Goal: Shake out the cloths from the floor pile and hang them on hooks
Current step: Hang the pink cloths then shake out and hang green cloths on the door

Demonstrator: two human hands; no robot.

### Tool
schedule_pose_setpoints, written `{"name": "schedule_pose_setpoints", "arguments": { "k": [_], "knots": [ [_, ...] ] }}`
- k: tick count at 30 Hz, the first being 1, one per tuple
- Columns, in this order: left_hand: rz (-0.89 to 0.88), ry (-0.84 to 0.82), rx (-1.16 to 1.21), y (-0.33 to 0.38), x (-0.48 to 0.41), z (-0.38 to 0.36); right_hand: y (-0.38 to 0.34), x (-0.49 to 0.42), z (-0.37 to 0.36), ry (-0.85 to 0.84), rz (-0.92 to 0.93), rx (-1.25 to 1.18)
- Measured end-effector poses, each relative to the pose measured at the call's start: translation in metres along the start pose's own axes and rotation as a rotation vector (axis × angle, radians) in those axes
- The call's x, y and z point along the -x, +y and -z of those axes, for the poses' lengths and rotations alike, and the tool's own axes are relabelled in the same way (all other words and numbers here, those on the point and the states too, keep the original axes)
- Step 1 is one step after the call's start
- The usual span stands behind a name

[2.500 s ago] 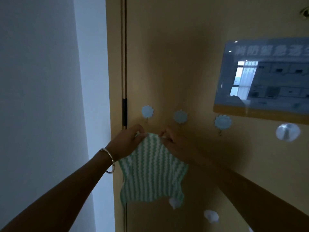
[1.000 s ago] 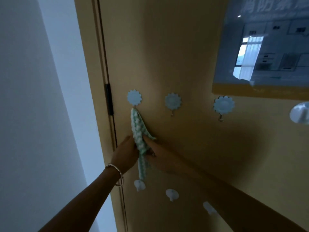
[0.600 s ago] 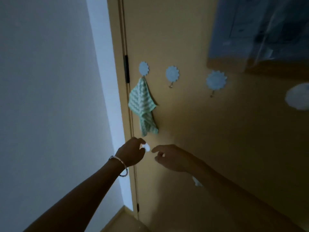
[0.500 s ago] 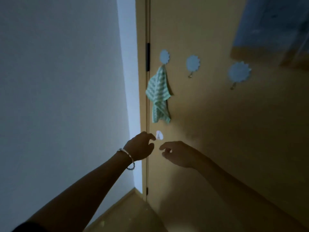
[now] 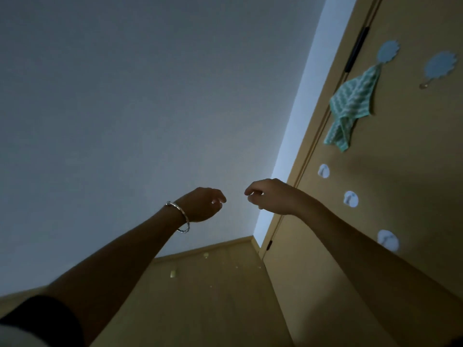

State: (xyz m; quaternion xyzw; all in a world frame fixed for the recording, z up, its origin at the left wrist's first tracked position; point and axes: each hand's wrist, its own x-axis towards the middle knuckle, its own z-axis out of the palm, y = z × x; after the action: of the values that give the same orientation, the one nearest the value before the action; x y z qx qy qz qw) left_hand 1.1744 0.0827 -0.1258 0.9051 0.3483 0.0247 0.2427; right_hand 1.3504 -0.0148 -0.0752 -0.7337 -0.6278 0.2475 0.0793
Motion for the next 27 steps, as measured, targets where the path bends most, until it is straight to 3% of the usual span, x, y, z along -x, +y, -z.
{"name": "schedule_pose_setpoints", "arguments": {
  "k": [8,15,20,27],
  "knots": [
    [0.225,0.133,0.017,-0.12,0.199,0.031,-0.195,0.002,-0.106,-0.159,0.23,0.127],
    [0.638,0.22,0.089,-0.223,0.431,0.019,-0.398,0.033,-0.229,-0.383,0.571,0.36],
    [0.864,0.352,0.147,-0.25,0.556,-0.002,-0.507,0.068,-0.308,-0.521,0.785,0.482],
    [1.093,0.475,0.236,-0.27,0.674,-0.029,-0.607,0.109,-0.397,-0.714,0.986,0.695]
  ]
}}
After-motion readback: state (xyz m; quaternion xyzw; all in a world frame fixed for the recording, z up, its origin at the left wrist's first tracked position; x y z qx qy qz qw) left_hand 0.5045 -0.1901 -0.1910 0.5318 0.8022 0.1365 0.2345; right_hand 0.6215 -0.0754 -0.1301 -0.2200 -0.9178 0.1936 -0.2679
